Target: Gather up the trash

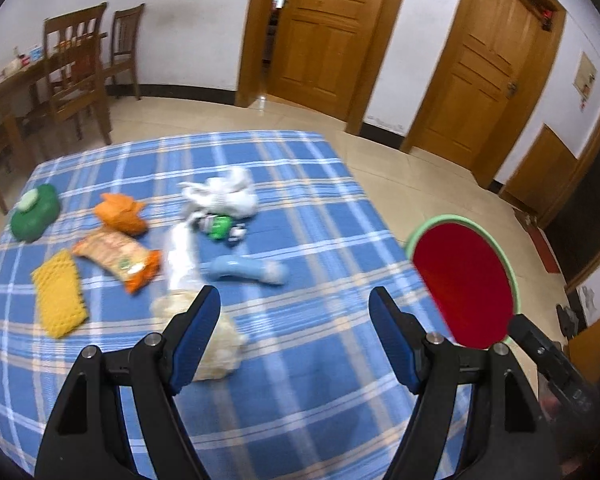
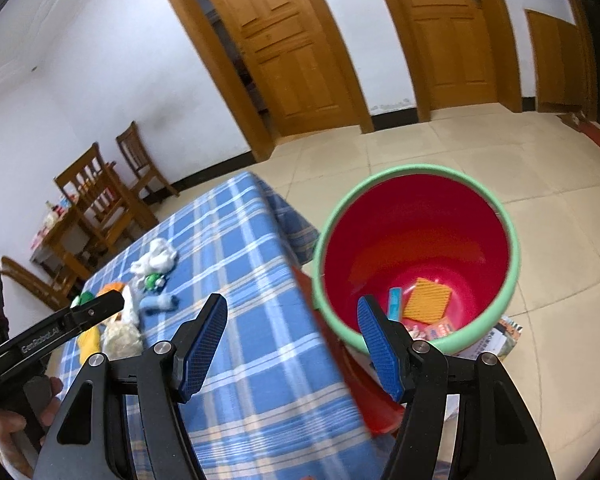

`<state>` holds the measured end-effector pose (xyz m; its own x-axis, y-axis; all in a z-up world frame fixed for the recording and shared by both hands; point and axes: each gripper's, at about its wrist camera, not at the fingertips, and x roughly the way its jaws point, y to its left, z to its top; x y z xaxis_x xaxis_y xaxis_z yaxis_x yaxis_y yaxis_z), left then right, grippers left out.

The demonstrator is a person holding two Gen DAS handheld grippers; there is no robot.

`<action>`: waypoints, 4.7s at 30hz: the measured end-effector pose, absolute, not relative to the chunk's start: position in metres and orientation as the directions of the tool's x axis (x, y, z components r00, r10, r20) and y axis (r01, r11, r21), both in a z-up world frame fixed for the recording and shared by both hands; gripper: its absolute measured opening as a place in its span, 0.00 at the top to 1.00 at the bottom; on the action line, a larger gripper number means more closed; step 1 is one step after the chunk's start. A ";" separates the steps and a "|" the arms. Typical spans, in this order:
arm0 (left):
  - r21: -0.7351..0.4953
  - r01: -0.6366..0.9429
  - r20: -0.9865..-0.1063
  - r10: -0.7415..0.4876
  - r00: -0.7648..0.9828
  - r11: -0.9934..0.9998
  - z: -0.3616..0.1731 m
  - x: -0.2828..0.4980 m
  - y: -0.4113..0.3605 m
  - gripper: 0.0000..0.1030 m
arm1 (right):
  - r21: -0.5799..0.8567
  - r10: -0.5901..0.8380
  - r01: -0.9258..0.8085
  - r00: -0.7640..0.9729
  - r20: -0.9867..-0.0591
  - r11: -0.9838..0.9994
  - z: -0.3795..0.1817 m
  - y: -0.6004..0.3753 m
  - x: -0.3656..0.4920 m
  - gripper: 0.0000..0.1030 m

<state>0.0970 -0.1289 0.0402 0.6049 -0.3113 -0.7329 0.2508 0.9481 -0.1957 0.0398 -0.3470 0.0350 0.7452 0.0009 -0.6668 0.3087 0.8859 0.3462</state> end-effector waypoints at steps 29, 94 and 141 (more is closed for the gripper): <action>-0.153 -0.109 -0.793 -0.056 0.606 0.982 -0.019 0.130 0.050 0.26 | 0.277 0.160 0.096 0.622 -0.767 0.956 0.012 -0.200 0.118 0.33; -0.263 0.080 -0.693 -0.245 0.678 0.962 0.036 0.069 0.016 0.89 | 0.406 0.197 0.125 0.722 -0.663 0.905 0.030 -0.225 0.065 0.62; -0.191 0.077 -0.755 -0.197 0.625 0.978 0.010 0.084 -0.036 0.82 | 0.442 0.019 0.367 0.752 -0.658 0.818 0.018 -0.363 0.037 0.61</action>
